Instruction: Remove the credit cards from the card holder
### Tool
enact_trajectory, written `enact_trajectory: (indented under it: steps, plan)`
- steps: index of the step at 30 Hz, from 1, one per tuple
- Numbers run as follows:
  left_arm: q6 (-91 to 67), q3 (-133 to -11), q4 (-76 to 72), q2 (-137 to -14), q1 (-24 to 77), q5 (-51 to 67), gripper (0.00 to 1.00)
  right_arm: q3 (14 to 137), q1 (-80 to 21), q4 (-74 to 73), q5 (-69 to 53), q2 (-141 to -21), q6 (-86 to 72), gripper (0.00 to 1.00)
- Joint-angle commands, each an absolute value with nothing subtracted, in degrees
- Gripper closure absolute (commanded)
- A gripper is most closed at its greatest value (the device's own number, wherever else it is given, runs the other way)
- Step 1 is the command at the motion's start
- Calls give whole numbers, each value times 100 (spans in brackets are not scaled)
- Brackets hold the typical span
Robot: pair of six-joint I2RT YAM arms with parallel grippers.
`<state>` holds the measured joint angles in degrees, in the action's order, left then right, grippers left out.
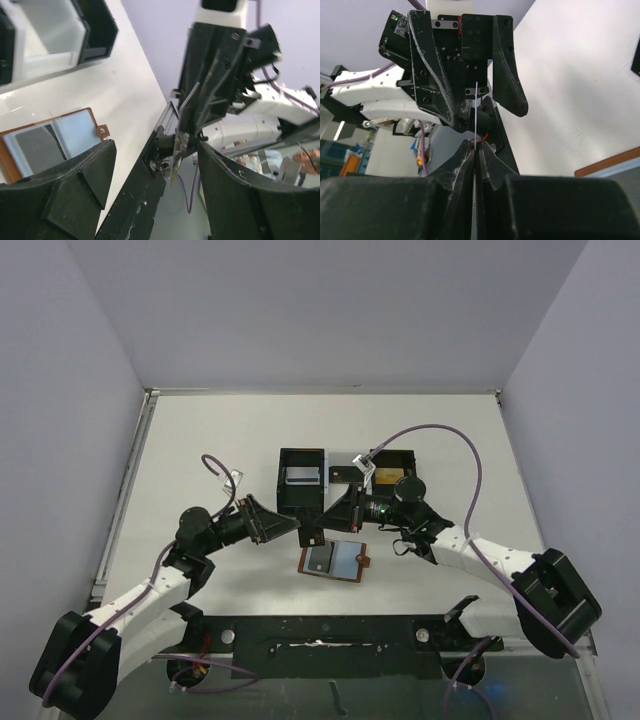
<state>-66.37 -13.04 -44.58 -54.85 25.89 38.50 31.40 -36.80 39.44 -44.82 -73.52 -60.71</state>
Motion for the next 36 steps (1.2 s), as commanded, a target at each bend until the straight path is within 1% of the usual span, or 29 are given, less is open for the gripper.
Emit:
enact_trajectory:
  steps: [1,5,9,13,14,16,19,21,24,27,28,31,36]
  plan:
    - [-5409,-1996,-2253,-4940,2576,2952,33,3663,-3658,2442,-3736,-6744,-4951,100]
    - [-4309,-2702,-198,-4618,2559,1836,32,3971,-3641,1056,-2823,-6306,-4105,100]
    - [-3602,-3351,991,-4549,2537,736,31,4173,-3661,325,-1632,-5899,-3428,100]
    - [-3018,-3718,1661,-4634,2522,-328,31,4147,-3913,257,-158,-5583,-2305,100]
    - [-2911,-3866,1862,-4711,2515,-751,30,4125,-4029,282,335,-5547,-1933,100]
    - [-2674,-4117,2118,-4856,2469,-1249,30,4107,-4210,306,936,-5544,-946,100]
    - [-2283,-4258,2147,-4932,2340,-1477,25,4214,-4319,39,1370,-5834,544,100]
    - [-2092,-4246,2112,-4970,2164,-1479,24,4358,-4277,-34,1640,-6107,814,100]
    - [-1954,-4103,1917,-5056,1639,-1127,21,4513,-4107,72,1034,-6465,1350,100]
    - [-2266,-4055,1716,-5223,876,-53,20,4661,-3976,97,542,-6777,1773,100]
    - [-2301,-3985,1604,-5225,787,136,20,4726,-3953,73,384,-6885,1942,100]
    - [-2202,-3947,1639,-5127,765,203,20,4930,-3897,-23,20,-7178,2350,100]
    - [-2145,-3894,1609,-5001,773,-100,20,5282,-3867,-72,-235,-7598,2723,100]
